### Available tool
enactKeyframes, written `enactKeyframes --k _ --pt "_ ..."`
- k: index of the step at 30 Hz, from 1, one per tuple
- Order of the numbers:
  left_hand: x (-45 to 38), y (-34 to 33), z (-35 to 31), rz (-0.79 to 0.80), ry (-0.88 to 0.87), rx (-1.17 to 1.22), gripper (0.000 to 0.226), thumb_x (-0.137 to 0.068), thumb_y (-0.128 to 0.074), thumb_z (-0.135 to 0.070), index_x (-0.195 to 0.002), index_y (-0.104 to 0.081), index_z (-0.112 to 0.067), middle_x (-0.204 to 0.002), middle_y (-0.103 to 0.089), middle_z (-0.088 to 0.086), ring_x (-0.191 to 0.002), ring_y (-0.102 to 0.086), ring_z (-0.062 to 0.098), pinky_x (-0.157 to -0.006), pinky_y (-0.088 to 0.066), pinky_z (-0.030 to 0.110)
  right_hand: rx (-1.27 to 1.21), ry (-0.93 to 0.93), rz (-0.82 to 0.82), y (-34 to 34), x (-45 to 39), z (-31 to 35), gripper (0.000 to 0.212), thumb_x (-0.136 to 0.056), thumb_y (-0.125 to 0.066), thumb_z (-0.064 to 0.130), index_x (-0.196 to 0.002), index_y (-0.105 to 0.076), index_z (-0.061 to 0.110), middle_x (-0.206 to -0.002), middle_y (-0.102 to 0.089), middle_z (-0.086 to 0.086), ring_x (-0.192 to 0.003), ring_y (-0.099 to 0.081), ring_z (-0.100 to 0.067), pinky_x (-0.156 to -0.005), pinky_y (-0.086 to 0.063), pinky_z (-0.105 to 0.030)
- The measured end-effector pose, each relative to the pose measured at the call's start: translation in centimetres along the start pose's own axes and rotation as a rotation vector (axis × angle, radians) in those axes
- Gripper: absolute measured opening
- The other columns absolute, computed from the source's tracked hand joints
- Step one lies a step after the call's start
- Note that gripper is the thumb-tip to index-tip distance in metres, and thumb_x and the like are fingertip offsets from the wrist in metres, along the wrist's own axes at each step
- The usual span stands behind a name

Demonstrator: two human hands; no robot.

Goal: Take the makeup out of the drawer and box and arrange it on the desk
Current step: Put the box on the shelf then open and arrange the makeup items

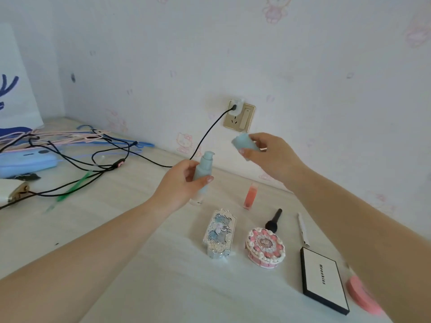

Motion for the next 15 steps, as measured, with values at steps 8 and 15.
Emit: enactKeyframes --k 8,15 --pt "-7.0 -0.7 4.4 -0.083 0.088 -0.048 0.036 -0.080 -0.072 -0.024 -0.111 -0.060 -0.010 -0.114 -0.064 0.004 -0.100 -0.064 0.020 -0.078 -0.046 0.024 0.578 0.051 0.277 -4.6 -5.4 -4.2 0.039 -0.081 -0.067 0.032 -0.117 -0.056 0.022 -0.113 -0.059 0.002 -0.101 -0.053 -0.017 -0.082 -0.043 -0.028" --pt "-9.8 -2.5 7.1 -0.034 0.109 -0.086 0.032 -0.079 -0.074 -0.025 -0.106 -0.061 -0.014 -0.110 -0.065 0.002 -0.100 -0.064 0.020 -0.090 -0.050 0.034 0.647 0.050 0.420 -8.8 -7.9 -7.7 0.049 -0.082 -0.063 0.024 -0.128 -0.050 0.021 -0.124 -0.057 0.001 -0.113 -0.051 -0.019 -0.086 -0.041 -0.029"
Point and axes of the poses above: each hand's wrist, its own x-axis away from the middle knuckle, its own y-axis out of the back of the hand, z = x × y, the point moved 2 cm from there along -x, towards the middle knuckle
